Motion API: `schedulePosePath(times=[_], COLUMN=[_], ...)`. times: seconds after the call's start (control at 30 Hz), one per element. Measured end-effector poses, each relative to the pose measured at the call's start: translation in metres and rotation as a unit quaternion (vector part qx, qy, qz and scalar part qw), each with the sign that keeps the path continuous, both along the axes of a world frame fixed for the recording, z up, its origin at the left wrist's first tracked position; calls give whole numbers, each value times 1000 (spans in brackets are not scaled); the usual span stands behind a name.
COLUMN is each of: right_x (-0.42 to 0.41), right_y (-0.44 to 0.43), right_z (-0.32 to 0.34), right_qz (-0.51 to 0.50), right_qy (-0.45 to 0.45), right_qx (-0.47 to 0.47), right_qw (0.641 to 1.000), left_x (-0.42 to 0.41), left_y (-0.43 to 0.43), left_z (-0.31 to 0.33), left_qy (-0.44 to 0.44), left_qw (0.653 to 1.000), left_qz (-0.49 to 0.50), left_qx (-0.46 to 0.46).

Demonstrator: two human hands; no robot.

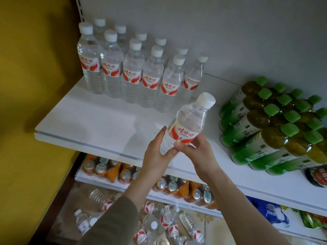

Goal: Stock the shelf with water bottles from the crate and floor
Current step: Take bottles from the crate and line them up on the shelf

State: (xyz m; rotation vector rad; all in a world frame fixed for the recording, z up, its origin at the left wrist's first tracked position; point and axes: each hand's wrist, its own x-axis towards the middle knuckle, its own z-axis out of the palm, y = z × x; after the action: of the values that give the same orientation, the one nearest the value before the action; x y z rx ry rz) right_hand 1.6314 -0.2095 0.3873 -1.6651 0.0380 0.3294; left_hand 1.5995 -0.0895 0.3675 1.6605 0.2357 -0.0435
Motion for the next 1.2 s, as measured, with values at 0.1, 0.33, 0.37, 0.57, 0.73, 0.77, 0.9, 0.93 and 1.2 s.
schedulePosePath(times=[0.1, 0.33, 0.37, 0.57, 0.73, 0.77, 0.9, 0.93, 1.2], right_x=[21, 55, 58, 80, 100, 103, 118, 122, 148], right_y=[-4, -12, -13, -17, -17, -17, -14, -12, -2], right_z=[-5, -20, -22, -37, -45, -46, -50, -51, -51], right_qz=[-6, -30, -36, -59, -55, -53, -56, -59, -58], right_qy=[-9, -26, -31, -48, -75, -80, -87, -87, -86], right_qx=[3, 6, 11, 18, 32, 31, 29, 29, 18], right_qw=[1000, 999, 999, 997, 995, 995, 994, 994, 994], left_x=[23, 57, 61, 86, 110, 114, 126, 128, 149], left_y=[-12, -25, -27, -34, -38, -39, -41, -41, -39], left_z=[-4, -17, -18, -37, -50, -53, -55, -54, -49], left_qy=[21, 33, 28, 10, 15, 24, 52, 54, 98], left_qw=[999, 999, 999, 999, 998, 997, 992, 991, 986], left_qz=[19, 34, 34, 35, 60, 70, 112, 119, 138], left_qx=[17, 24, 15, -8, -25, -25, -27, -26, -6])
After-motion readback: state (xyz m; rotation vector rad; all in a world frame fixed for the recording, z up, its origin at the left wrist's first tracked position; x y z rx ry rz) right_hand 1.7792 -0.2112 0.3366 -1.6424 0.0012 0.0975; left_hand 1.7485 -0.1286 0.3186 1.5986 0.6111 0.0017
